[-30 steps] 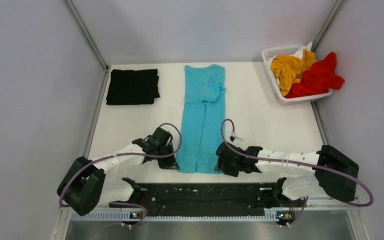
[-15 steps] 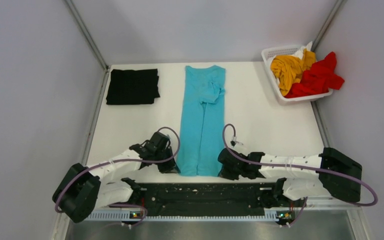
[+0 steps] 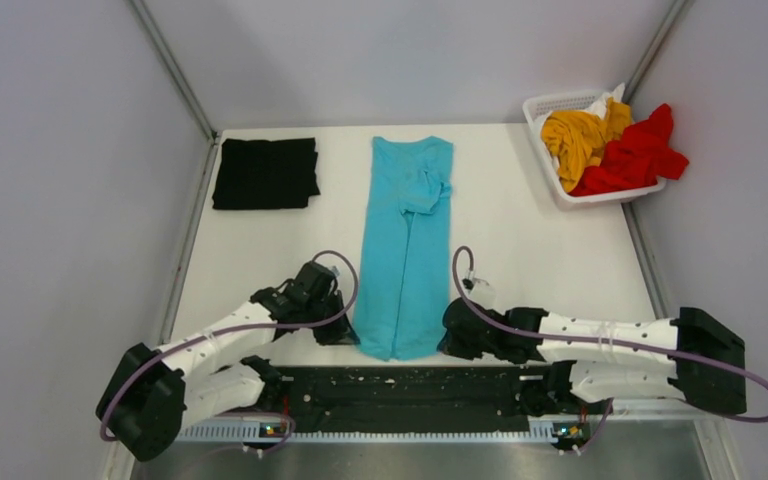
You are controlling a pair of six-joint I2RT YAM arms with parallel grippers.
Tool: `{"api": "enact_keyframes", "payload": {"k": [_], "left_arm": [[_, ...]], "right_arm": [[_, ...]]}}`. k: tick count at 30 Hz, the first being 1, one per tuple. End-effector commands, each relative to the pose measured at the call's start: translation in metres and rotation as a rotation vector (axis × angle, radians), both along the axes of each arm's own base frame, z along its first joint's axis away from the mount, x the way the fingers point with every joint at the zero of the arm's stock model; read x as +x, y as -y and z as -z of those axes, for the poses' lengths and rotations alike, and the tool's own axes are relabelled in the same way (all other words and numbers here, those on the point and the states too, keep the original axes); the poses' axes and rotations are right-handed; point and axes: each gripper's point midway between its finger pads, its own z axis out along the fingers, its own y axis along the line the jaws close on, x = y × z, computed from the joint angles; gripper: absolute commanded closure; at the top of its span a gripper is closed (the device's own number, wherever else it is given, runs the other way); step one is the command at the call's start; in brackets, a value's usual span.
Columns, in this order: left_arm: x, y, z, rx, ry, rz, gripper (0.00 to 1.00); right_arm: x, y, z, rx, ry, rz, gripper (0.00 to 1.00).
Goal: Fold and stack the t-shirts
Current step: Grab the bottom of the folded rectangular tshirt with both arms, then fold the folded rectangular tshirt in 1/3 of the way
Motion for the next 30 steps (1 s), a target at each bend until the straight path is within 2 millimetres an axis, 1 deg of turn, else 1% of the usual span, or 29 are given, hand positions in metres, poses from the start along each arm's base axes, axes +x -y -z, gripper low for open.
{"api": "enact_keyframes", "payload": {"k": [1, 4, 6, 10, 13, 16, 17, 19, 20, 21, 24, 27, 30], "left_arm": [[0.039, 0.028, -0.037, -0.067, 0.132, 0.046, 1.0], [0.062, 0.039, -0.051, -0.057, 0.179, 0.062, 1.0], [0.077, 0.046, -0.058, -0.048, 0.204, 0.07, 1.0], [0.107, 0.057, -0.065, -0.028, 0.215, 0.074, 1.0], [0.135, 0.058, -0.068, -0.015, 0.217, 0.049, 1.0], [0.166, 0.052, -0.07, -0.005, 0.228, -0.005, 1.0], [0.176, 0.05, -0.071, -0.002, 0.234, -0.021, 1.0], [0.196, 0.047, -0.07, 0.011, 0.242, -0.045, 1.0], [0.209, 0.044, -0.073, 0.022, 0.272, -0.054, 1.0], [0.219, 0.042, -0.073, 0.039, 0.288, -0.063, 1.0], [0.245, 0.04, -0.075, 0.041, 0.313, -0.079, 1.0], [0.263, 0.043, -0.075, 0.042, 0.325, -0.079, 1.0], [0.276, 0.048, -0.071, 0.045, 0.314, -0.057, 1.0]], "right_arm": [[0.036, -0.017, -0.04, 0.062, 0.151, 0.008, 1.0], [0.056, -0.021, -0.049, 0.1, 0.178, 0.008, 1.0], [0.07, -0.025, -0.058, 0.116, 0.213, -0.006, 1.0], [0.103, -0.024, -0.07, 0.077, 0.268, -0.022, 1.0], [0.133, -0.018, -0.079, 0.068, 0.305, -0.011, 1.0], [0.163, -0.013, -0.089, 0.066, 0.355, -0.006, 1.0], [0.177, -0.01, -0.093, 0.063, 0.371, -0.004, 1.0], [0.193, -0.009, -0.092, 0.052, 0.391, -0.029, 1.0], [0.202, -0.009, -0.091, 0.042, 0.408, -0.038, 1.0], [0.21, -0.008, -0.085, 0.023, 0.409, -0.043, 1.0], [0.234, -0.001, -0.08, 0.011, 0.419, -0.018, 1.0], [0.252, 0.002, -0.084, 0.024, 0.444, -0.005, 1.0], [0.267, 0.005, -0.09, 0.026, 0.461, 0.012, 1.0]]}}
